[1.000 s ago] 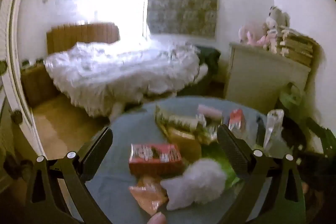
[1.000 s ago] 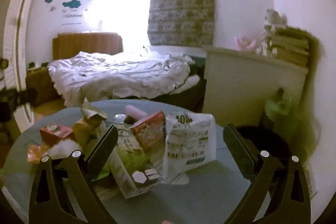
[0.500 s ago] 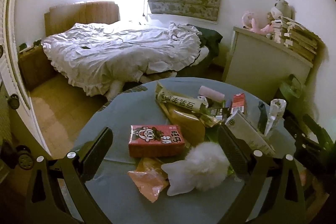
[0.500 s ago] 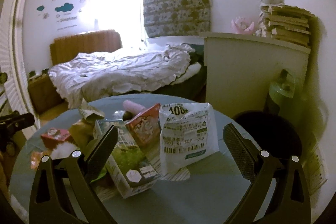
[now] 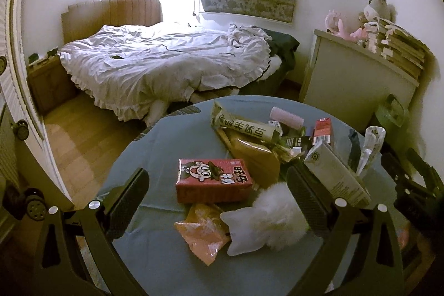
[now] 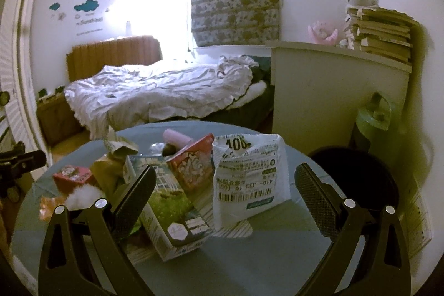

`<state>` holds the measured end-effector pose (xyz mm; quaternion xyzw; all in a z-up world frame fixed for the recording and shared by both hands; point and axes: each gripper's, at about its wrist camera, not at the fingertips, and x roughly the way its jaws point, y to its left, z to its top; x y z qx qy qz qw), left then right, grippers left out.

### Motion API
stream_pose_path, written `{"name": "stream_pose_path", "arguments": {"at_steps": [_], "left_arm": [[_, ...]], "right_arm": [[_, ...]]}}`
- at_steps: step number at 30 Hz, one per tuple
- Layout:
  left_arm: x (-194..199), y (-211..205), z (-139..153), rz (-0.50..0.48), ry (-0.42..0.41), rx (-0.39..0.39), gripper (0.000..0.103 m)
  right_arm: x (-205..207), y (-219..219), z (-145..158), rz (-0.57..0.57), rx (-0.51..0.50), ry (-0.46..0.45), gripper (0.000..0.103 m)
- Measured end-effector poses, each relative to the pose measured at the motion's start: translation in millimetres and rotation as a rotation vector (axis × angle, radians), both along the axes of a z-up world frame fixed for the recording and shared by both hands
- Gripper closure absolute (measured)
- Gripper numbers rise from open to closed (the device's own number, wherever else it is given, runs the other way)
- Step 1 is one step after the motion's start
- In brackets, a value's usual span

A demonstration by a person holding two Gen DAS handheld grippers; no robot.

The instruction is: Collect trash

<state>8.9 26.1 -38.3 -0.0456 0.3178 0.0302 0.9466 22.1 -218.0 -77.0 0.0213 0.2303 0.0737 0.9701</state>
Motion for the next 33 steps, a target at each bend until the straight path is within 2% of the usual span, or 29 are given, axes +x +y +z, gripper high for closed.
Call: {"name": "stream_pose_path", "arguments": {"at_steps": [33], "left_arm": [[0.3,-0.6,-2.3,-0.001,0.010,-0.001,0.005]], "right_arm": [[1.9,0.0,-0.1,0.008,-0.009,-0.004,0.004]]}}
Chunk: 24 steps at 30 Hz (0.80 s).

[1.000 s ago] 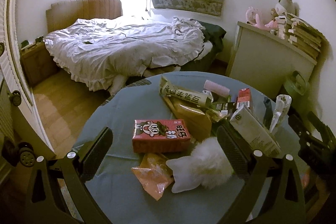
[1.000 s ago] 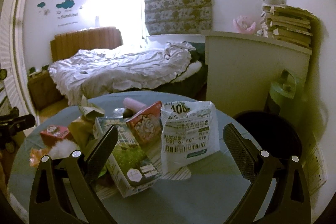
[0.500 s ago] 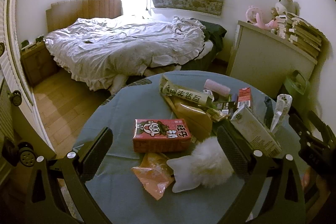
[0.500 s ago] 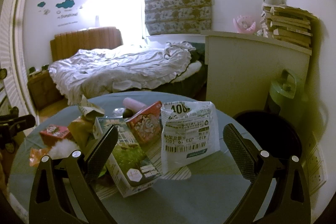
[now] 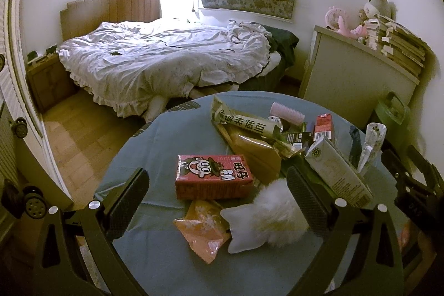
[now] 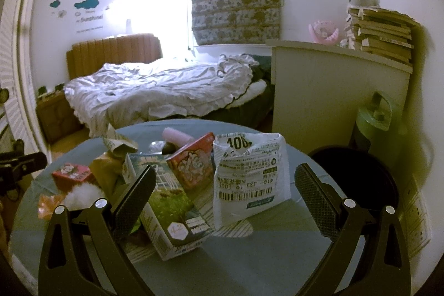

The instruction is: Collect trash

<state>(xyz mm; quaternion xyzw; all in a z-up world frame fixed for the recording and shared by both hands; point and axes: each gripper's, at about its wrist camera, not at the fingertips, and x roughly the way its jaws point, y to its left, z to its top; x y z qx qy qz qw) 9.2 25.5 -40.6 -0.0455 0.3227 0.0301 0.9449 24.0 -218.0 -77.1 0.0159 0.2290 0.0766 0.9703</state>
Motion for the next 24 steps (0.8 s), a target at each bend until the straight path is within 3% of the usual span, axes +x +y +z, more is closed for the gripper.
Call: {"name": "stream_pose_path", "arguments": {"at_steps": [11,15,19,24], "left_arm": [[1,5,-7,-0.023,0.008,-0.009,0.005],[5,29,-16,-0.104,0.014,-0.025,0.005],[12,46,-24,-0.178,0.040,0.025,0.005],[24,52,-27,-0.298,0.050,0.058,0.005]], "right_arm": [[2,3,3,0.060,0.021,0.009,0.004],[30,24,33,0.247,0.048,0.097,0.005],[59,69,58,0.380,-0.070,0.148,0.008],[112,135,49,0.525,-0.146,0.331,0.013]]}}
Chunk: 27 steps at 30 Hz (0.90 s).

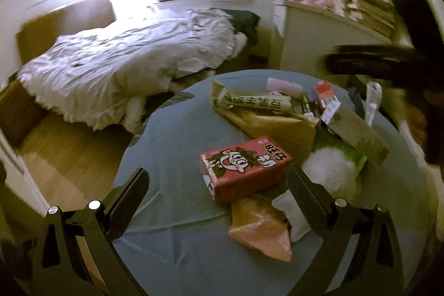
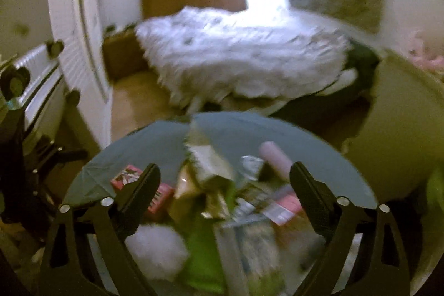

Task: Collect trash
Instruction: 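Grasp the white snack bag with the right tool while the left tool grasps the red milk box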

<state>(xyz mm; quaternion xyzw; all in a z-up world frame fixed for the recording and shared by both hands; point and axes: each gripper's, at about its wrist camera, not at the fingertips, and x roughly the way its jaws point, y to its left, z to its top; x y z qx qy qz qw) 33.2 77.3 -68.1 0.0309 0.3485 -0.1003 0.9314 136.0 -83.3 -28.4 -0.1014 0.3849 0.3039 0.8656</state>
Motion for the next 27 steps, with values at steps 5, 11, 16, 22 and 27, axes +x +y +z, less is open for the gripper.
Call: {"name": "stream_pose_path", "arguments": {"at_steps": [5,11,16,22,27], "left_arm": [[18,-5,-2,-0.192,-0.013,0.075,0.005],[42,-22,-15,-0.423,0.013,0.175,0.005],[62,-23,-31,-0.460,0.115,0.107,0.026],[69,-10,-27,-0.392,0.144,0.008,0.041],[72,-3,-21,-0.299,0.152,-0.053,0.047]], "right_arm": [[41,55,-29,0.108,-0.084,0.167,0.016],[80,93,-64,0.143,-0.194,0.311,0.037],[93,86,-81,0.141,-0.175,0.430,0.050],[100,73,-84,0.127,-0.087,0.492,0.072],[96,53,-68,0.105,0.017,0.473,0.087]]}}
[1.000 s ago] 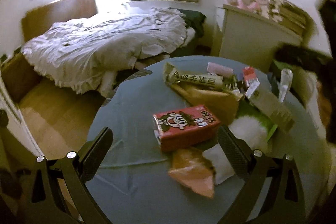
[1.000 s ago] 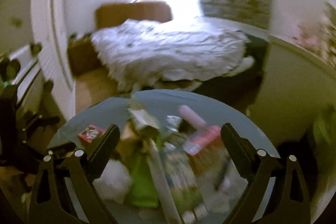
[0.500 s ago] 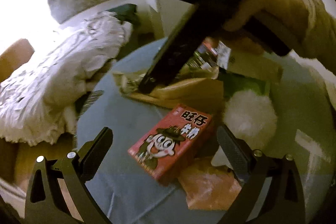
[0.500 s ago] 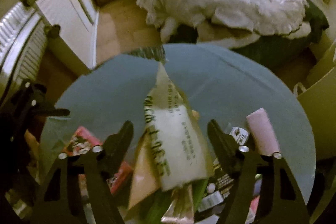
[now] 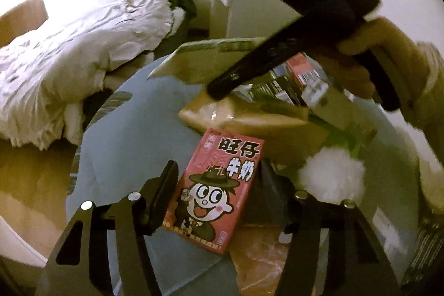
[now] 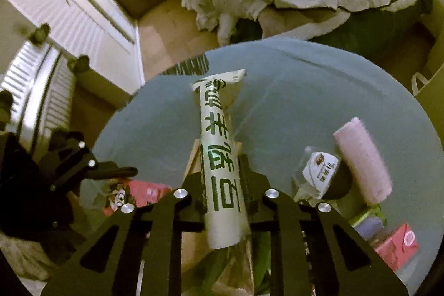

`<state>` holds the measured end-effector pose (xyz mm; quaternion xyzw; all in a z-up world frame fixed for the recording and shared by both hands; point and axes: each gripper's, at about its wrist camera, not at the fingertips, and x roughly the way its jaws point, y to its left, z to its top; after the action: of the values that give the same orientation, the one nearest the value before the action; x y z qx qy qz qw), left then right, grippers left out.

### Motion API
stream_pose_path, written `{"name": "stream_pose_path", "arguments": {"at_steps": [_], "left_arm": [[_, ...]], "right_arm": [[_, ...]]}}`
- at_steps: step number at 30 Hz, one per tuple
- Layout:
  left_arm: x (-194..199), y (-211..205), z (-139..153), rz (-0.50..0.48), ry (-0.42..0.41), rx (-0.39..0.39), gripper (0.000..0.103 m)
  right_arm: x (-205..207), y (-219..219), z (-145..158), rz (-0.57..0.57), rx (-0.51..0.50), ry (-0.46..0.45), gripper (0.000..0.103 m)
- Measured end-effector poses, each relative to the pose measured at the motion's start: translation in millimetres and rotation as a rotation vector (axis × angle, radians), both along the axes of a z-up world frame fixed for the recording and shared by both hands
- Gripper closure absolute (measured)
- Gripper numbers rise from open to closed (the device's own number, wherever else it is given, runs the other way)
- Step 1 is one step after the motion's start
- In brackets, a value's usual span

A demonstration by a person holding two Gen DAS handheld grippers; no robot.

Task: Collect trash
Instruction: 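Grasp the white snack bag with the right tool while the left tool grasps the red milk box, then carry the white bag with the right tool into the black bin while the left tool carries the red box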

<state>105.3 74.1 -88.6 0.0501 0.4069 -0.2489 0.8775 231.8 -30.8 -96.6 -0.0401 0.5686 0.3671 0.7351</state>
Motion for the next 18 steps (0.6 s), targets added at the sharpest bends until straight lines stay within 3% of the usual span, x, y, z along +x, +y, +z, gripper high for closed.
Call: {"name": "stream_pose_path", "arguments": {"at_steps": [9,18], "left_arm": [[-19,-13,37,0.085,-0.069,-0.076,0.051],[-34,-45,53,0.077,-0.069,-0.111,0.051]], "right_arm": [[-37,-65,45,-0.102,0.240,-0.063,0.089],[-69,-128,39,-0.154,0.255,-0.056,0.086]]}}
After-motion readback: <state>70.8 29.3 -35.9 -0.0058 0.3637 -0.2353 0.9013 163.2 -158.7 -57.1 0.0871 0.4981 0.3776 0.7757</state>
